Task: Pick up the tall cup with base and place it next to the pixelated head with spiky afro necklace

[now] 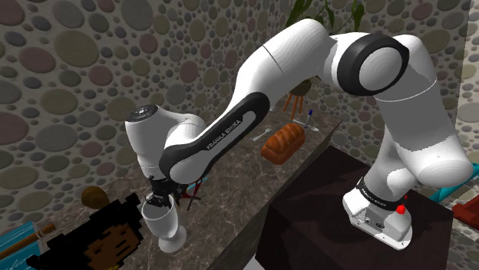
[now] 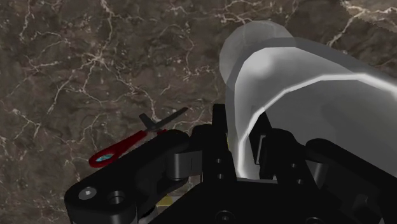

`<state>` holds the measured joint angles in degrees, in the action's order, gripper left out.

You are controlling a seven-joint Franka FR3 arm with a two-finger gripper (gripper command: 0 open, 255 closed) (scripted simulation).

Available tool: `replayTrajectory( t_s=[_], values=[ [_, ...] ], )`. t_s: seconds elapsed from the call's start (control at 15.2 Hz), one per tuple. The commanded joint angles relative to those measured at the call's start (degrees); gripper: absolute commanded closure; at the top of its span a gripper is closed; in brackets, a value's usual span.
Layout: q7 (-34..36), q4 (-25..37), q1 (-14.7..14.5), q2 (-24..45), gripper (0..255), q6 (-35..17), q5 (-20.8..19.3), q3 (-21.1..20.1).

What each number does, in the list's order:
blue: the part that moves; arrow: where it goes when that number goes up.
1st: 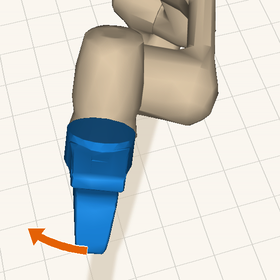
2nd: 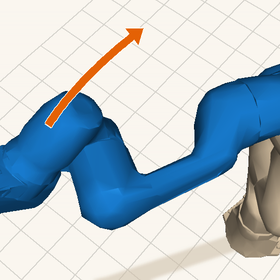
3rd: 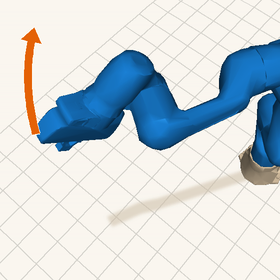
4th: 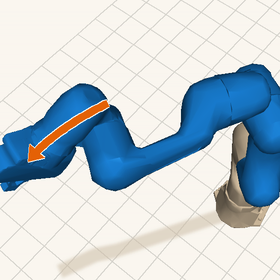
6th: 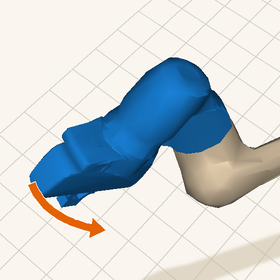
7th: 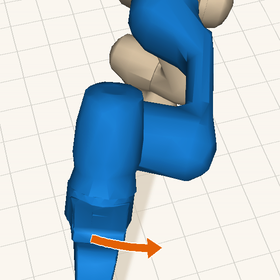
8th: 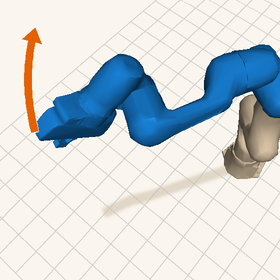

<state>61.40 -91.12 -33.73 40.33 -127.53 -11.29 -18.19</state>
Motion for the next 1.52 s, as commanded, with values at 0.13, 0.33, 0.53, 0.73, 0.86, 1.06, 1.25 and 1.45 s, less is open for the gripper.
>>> replayTrajectory(
  t_s=[0.13,0.33,0.53,0.73,0.86,1.06,1.25,1.45],
  values=[
    [0.3,0.2,-0.4,2.1,255,-2.0,-0.6,0.5],
    [0.3,0.2,-0.4,2.1,255,-2.0,-0.6,0.5],
    [0.3,0.2,-0.4,2.1,255,-2.0,-0.6,0.5],
    [0.3,0.2,-0.4,2.1,0,-1.9,-0.6,0.5],
    [0.3,0.2,-0.4,2.1,0,-2.0,-0.6,0.5],
    [0.3,0.2,-0.4,2.1,0,-2.0,-0.6,0.5],
    [-0.3,0.7,0.2,-1.3,0,1.9,0.4,-0.3],
    [-0.4,1.0,0.4,-2.1,0,3.0,0.7,-0.5]
  ],
)
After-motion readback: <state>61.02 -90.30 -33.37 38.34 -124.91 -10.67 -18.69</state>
